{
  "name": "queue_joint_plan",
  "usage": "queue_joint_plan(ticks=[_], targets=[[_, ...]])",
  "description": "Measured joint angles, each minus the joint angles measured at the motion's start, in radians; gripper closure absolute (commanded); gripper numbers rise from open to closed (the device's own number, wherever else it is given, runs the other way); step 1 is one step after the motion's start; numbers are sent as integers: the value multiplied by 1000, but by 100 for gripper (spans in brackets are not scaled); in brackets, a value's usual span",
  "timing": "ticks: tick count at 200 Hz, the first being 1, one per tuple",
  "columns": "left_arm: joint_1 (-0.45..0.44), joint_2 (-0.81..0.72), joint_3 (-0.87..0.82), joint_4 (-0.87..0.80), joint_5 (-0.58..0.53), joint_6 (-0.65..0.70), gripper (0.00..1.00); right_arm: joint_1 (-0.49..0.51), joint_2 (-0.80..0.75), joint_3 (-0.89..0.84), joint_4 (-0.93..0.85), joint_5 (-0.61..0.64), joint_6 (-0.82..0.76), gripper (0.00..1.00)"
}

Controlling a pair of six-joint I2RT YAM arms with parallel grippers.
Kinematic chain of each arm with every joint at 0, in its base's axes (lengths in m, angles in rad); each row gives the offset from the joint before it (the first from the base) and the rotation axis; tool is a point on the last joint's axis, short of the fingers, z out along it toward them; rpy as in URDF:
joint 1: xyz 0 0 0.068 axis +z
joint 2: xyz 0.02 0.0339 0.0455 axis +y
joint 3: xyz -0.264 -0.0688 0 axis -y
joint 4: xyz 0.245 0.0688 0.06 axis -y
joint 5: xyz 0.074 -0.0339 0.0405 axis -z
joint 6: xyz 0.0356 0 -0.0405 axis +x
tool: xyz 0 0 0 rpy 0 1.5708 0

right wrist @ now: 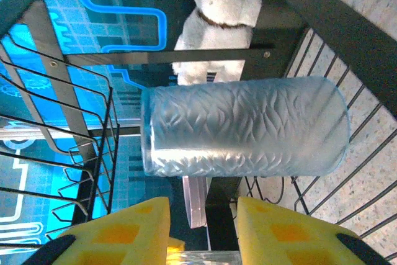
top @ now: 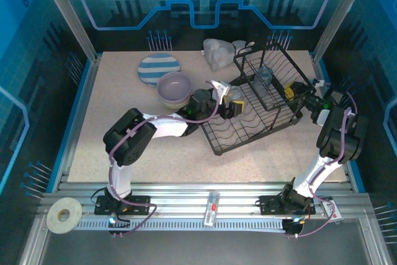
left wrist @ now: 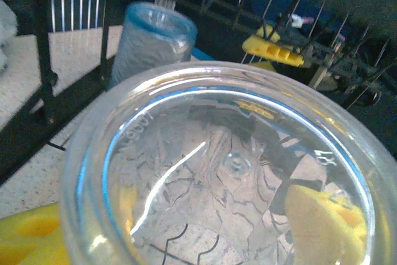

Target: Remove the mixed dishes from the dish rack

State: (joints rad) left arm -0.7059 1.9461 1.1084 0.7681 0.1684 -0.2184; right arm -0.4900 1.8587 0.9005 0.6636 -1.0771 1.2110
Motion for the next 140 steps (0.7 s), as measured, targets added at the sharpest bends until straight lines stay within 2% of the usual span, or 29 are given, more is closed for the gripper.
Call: queue_joint_plan(ticks=[24, 70, 103, 140], targets=[[15, -72, -32, -8, 0, -23, 41, -44, 0, -32, 72, 26, 52, 64], [32, -209, -95, -102, 5, -46, 40, -117, -9, -84, 98, 82, 83, 62], [54, -317, -111, -244, 11, -64, 39, -140, -79, -104, 36, 132, 44, 58], [92, -413, -107, -402, 21, -113, 37, -146, -203, -105, -120, 225, -63, 56]])
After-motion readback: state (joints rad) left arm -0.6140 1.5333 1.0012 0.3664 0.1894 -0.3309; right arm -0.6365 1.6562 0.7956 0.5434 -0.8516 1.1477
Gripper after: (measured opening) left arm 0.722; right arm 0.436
